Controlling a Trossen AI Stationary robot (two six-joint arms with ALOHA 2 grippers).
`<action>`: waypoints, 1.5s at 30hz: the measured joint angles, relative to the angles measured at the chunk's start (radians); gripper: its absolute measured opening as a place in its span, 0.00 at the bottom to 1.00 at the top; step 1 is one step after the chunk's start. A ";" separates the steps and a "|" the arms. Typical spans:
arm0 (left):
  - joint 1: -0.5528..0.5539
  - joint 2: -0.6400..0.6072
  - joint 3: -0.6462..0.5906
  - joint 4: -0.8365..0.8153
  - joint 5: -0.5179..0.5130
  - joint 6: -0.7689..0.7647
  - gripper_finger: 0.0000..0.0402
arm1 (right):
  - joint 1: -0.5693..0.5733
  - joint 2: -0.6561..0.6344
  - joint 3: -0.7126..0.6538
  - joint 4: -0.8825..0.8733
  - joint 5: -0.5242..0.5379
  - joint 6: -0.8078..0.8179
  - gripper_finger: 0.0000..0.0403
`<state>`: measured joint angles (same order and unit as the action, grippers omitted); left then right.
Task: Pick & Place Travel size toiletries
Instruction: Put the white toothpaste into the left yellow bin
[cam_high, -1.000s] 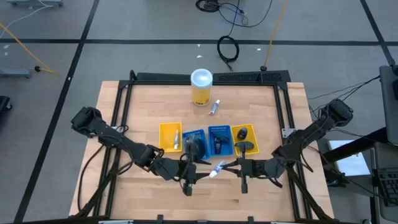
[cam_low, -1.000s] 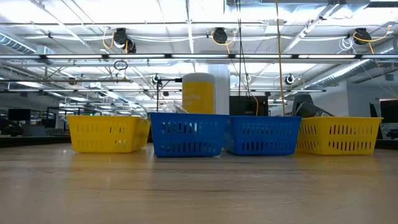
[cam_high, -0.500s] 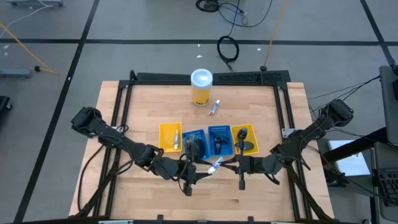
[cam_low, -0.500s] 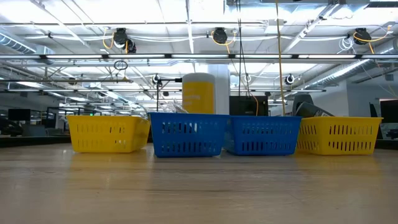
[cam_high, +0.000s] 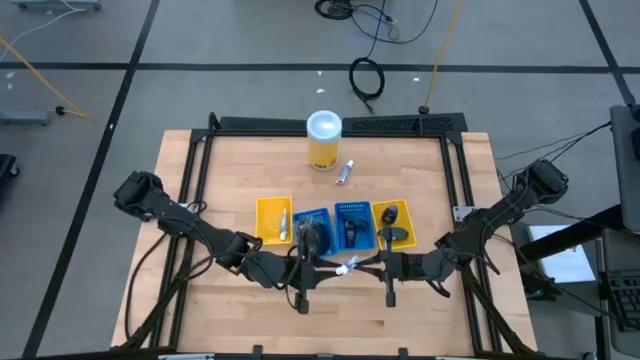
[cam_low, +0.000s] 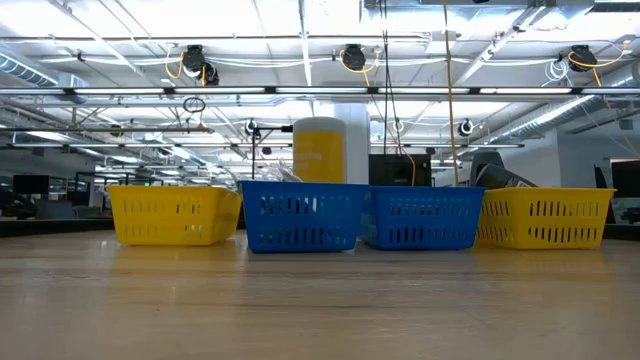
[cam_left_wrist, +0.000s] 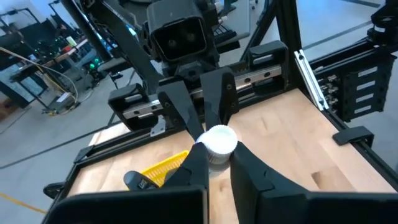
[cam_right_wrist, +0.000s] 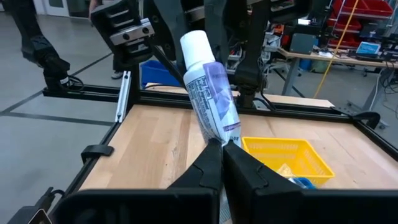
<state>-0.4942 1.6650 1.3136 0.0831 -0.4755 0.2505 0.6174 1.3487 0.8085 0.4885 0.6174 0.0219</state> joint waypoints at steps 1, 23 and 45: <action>0.000 0.000 0.000 0.002 0.000 0.001 0.05 | 0.000 0.000 0.000 0.000 0.000 0.000 0.00; 0.000 0.002 0.000 0.050 0.030 -0.025 0.22 | -0.002 -0.001 0.003 -0.011 0.008 0.018 0.00; 0.014 0.000 0.001 0.048 0.034 -0.035 0.04 | -0.004 0.000 0.001 -0.015 -0.026 0.015 0.00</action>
<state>-0.4805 1.6653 1.3148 0.1314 -0.4416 0.2153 0.6132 1.3487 0.8097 0.4740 0.5917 0.0374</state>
